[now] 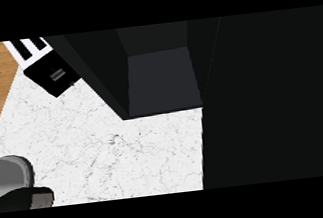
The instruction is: Pick up the wine, place it into the cabinet and close the cabinet
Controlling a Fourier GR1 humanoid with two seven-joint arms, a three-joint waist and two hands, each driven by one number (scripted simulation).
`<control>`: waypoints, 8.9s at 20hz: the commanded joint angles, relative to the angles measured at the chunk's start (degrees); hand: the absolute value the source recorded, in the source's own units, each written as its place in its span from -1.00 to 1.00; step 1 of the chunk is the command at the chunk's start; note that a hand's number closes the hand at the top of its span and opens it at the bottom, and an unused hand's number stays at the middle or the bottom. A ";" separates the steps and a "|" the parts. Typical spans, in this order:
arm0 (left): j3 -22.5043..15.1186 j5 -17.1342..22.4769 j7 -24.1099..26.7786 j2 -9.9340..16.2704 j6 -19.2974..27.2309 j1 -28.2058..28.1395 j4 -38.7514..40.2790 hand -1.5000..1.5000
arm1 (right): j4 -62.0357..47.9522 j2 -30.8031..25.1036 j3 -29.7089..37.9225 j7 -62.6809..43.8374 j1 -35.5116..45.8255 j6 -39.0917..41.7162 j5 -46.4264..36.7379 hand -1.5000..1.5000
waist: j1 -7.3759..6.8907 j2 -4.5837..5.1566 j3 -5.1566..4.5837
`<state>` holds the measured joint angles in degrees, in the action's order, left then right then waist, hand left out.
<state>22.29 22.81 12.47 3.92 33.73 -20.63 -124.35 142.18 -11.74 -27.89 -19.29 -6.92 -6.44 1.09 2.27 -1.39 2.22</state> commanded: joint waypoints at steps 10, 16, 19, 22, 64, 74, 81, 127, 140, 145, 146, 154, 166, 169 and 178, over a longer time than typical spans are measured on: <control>-2.92 8.39 1.87 -3.78 -1.90 -2.47 18.03 1.00 | 4.29 -0.89 -0.64 -1.67 -0.70 0.45 0.76 -1.00 | 1.96 1.77 -2.82; -2.49 7.94 13.33 -3.88 -5.91 5.99 37.99 1.00 | 10.58 -3.50 1.47 -5.97 -2.84 0.79 2.56 -1.00 | 0.38 1.43 -2.50; -4.59 6.67 16.87 -2.49 -13.19 10.41 44.62 1.00 | 10.52 -3.10 1.11 -6.36 -3.13 0.30 1.78 -1.00 | -0.23 1.35 -2.42; -14.09 4.54 14.00 -0.16 -24.39 7.37 40.38 1.00 | 9.10 -2.40 0.52 -5.91 -2.19 -0.03 1.85 -1.00 | 1.20 1.03 -2.52; -44.54 -1.36 -5.62 -3.92 2.25 45.46 44.49 1.00 | 14.05 -2.67 7.45 -8.91 -4.14 3.40 6.58 -1.00 | -0.68 1.29 -2.21; -46.96 7.36 5.59 -3.92 0.67 48.01 60.50 1.00 | 13.13 -2.87 9.86 -6.41 -7.14 5.94 8.89 -1.00 | -0.32 1.49 -2.24; -47.76 14.26 14.87 -3.92 -0.64 50.02 69.62 1.00 | 14.37 -0.61 5.85 -8.75 -6.29 4.33 5.51 -1.00 | 0.12 1.53 -2.34; -40.38 17.33 13.56 1.38 3.92 88.49 117.71 -1.00 | 8.75 1.94 7.85 -3.56 -7.82 9.98 6.88 -1.00 | 1.32 2.29 -2.24; -39.14 15.66 16.44 0.37 4.16 88.08 119.27 -1.00 | 11.07 2.02 8.11 -5.16 -7.86 10.26 7.71 -1.00 | 0.94 2.21 -2.28; -39.14 14.52 21.51 0.21 -0.85 87.83 117.06 -1.00 | 6.76 3.24 6.96 -3.53 -5.44 10.00 5.66 -1.00 | 0.69 2.38 -2.30; -38.82 14.58 22.98 -0.78 -0.78 86.12 116.88 -1.00 | 9.63 0.83 9.19 -3.69 -9.63 11.91 8.83 -1.00 | 0.81 2.16 -2.24; -37.04 15.16 24.99 -1.89 -6.62 84.38 110.04 -1.00 | 12.22 2.55 6.46 -6.36 -9.67 9.61 5.40 -1.00 | -1.57 1.08 -2.28; -39.02 13.11 22.33 -1.59 -8.53 76.13 94.36 -1.00 | 14.45 1.19 9.87 -6.90 -12.00 9.09 7.34 -1.00 | -2.86 0.63 -2.23; -41.47 12.25 20.15 -3.47 -6.10 71.52 86.24 -1.00 | 12.09 2.22 8.42 -7.95 -8.93 7.66 4.39 -1.00 | -3.45 0.51 -2.25; -48.47 10.26 17.16 -1.88 -4.46 53.10 63.92 -1.00 | 12.28 1.98 5.42 -3.17 -12.86 7.89 2.90 -1.00 | -3.33 0.29 -2.22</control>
<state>-22.81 33.95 29.98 2.78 28.03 41.00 -51.49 143.96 -9.01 -21.48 -19.53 -16.44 1.97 4.04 -0.91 -0.95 0.00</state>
